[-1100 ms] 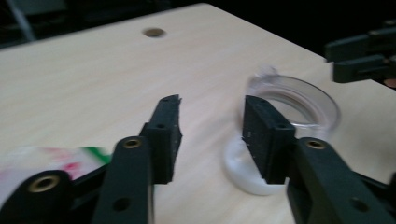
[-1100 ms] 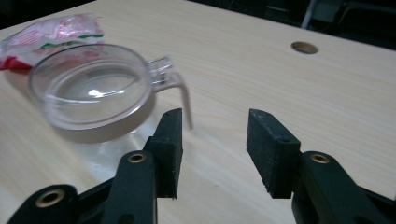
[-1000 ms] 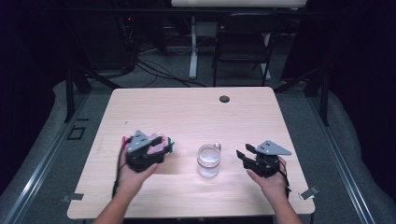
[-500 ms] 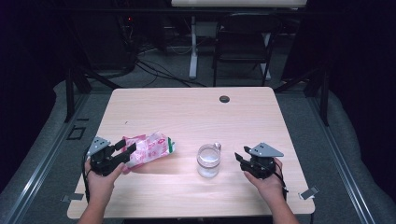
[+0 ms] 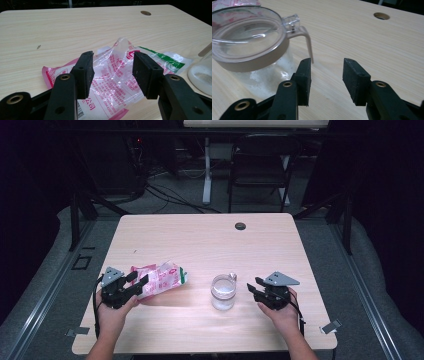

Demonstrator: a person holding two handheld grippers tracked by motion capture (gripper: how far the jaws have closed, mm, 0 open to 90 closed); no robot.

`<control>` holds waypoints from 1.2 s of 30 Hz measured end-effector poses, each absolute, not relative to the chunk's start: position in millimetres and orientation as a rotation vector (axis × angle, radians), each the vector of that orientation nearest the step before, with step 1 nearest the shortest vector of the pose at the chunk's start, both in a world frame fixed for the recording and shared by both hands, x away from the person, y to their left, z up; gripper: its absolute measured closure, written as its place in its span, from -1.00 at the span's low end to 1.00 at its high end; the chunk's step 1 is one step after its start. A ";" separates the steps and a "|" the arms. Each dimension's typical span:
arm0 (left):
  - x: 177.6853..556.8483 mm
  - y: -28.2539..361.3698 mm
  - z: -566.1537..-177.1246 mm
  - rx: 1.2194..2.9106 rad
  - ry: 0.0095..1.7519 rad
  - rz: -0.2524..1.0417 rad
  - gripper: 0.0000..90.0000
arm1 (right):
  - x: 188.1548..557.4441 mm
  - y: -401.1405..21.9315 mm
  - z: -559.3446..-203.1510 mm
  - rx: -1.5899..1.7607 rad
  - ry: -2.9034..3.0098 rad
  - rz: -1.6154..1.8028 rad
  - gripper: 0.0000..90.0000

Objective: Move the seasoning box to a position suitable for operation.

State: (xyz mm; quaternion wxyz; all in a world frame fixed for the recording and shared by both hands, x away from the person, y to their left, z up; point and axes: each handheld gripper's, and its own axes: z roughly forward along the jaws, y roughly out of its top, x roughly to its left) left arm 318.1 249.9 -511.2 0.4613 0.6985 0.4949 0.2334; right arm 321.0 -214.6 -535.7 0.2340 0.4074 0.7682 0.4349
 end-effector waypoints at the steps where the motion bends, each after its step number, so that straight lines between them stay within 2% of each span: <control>1: 318.1 249.9 -511.2 1.718 1.217 0.574 0.14 | 321.0 -214.6 -535.7 1.119 2.109 1.194 0.31; 9: 309.2 254.8 -512.3 1.712 1.235 0.585 0.14 | 335.2 -196.3 -543.4 1.039 2.192 1.155 0.32; 19: 292.5 269.3 -514.9 1.696 1.283 0.610 0.14 | 359.1 -185.5 -554.3 1.028 2.255 1.160 0.49; 25: 281.3 281.0 -515.4 1.670 1.321 0.626 0.14 | 372.3 -177.3 -559.8 1.029 2.305 1.173 0.50; 32: 272.5 289.1 -514.9 1.646 1.342 0.642 0.14 | 380.8 -171.3 -564.1 1.027 2.349 1.157 0.75; 33: 272.1 289.0 -514.9 1.646 1.340 0.642 0.14 | 381.2 -170.5 -563.3 1.031 2.350 1.159 0.86; 36: 272.5 286.5 -514.6 1.652 1.335 0.635 0.14 | 380.0 -170.3 -562.1 1.025 2.354 1.139 0.88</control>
